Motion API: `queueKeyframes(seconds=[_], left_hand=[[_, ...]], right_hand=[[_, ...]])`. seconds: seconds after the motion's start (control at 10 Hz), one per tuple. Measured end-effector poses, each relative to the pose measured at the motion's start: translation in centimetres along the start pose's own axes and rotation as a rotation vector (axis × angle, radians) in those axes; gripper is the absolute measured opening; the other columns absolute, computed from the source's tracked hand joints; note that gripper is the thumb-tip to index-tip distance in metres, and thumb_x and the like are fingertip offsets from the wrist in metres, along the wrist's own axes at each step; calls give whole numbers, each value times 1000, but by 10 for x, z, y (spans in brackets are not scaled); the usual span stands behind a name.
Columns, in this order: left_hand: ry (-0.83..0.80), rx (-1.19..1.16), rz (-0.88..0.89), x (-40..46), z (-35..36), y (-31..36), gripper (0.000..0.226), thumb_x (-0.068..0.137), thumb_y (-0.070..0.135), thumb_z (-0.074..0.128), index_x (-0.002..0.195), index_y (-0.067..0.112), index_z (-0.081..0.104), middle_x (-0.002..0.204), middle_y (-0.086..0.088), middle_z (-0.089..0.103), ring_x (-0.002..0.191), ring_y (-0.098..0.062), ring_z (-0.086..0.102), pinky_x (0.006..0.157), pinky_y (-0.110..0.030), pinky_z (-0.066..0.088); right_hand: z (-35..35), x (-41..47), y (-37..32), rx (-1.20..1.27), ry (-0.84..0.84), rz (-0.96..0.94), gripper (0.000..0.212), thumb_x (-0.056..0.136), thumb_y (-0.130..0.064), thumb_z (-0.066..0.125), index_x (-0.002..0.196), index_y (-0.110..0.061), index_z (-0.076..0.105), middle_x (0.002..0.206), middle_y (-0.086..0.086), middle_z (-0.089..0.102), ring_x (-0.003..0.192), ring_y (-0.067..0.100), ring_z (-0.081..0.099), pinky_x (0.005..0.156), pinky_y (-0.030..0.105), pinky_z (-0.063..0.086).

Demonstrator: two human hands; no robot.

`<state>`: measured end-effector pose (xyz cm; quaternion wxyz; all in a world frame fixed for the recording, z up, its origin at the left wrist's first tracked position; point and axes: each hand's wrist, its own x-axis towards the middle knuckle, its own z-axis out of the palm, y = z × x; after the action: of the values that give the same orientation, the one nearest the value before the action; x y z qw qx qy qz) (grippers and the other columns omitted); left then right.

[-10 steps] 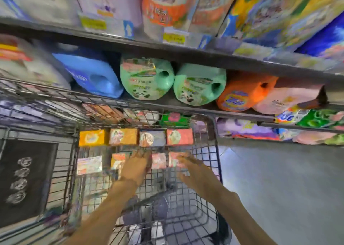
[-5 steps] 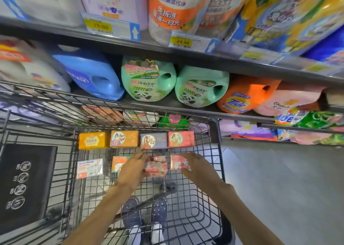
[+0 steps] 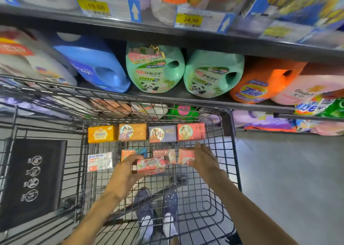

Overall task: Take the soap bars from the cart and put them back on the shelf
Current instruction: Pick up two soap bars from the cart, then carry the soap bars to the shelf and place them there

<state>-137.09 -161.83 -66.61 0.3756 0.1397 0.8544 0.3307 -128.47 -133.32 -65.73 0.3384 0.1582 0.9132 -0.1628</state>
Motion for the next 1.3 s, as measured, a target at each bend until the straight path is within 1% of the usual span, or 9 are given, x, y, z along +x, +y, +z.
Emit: queueKeyframes(seconds=[0.1,0.2,0.3,0.4,0.5,0.7,0.9,1.1,1.3], left_hand=[[19,0,-26,-5,3,-1,50,82,33,81,124,38,54,125,16,58,108,-6,62,104,-28,49],[35,-17,-40,-9,5,4,50,81,31,82,123,36,56,120,20,57,114,-3,56,108,-19,34],[37,-127,-96,-11,0,7,49,79,27,84,120,38,59,118,26,57,108,-6,61,97,-34,55],[35,-218,-122,-14,-10,11,51,74,30,84,118,40,61,115,12,70,102,-16,70,83,-46,62],[51,-304,-106,-20,-20,25,42,76,19,83,112,32,64,108,7,73,103,-19,70,78,-34,61],[93,-426,-2,-44,-67,76,51,73,32,85,119,22,66,108,3,76,103,-14,70,80,-29,60],[111,-399,194,-69,-128,163,75,61,61,89,123,25,65,104,-6,75,98,-22,71,87,-43,59],[150,-315,440,-109,-181,290,57,64,63,85,109,31,71,84,9,72,80,-13,68,76,-27,53],[84,-242,661,-152,-190,417,52,73,52,85,117,31,70,105,-4,75,95,-18,73,85,-46,59]], right_hand=[[19,4,8,-164,41,-76,71,96,-51,52,156,-24,25,162,18,21,145,28,30,125,38,17],[6,-8,-3,-225,258,74,40,103,-30,47,143,-32,45,163,19,16,128,16,43,103,-1,27],[4,-14,-11,617,287,41,44,105,-5,42,147,-16,35,145,14,41,97,1,55,66,5,49],[-1,-18,-4,681,225,59,33,96,-1,59,128,-3,51,131,5,50,95,12,61,71,20,58],[-12,-26,-4,838,198,115,24,81,-10,76,98,-16,61,106,5,64,89,18,67,71,32,59],[-73,-70,-11,1096,179,62,51,68,-20,89,114,-27,68,106,3,76,96,21,73,87,50,59],[-170,-147,-17,1133,381,-22,35,77,-8,84,100,-25,65,84,-6,73,80,14,70,79,36,60],[-261,-247,4,1166,642,-83,44,71,8,82,106,-13,66,89,-4,76,84,8,68,71,15,53],[-322,-371,44,1171,889,-101,38,78,-1,81,110,-12,66,100,0,75,91,4,70,75,19,55]])
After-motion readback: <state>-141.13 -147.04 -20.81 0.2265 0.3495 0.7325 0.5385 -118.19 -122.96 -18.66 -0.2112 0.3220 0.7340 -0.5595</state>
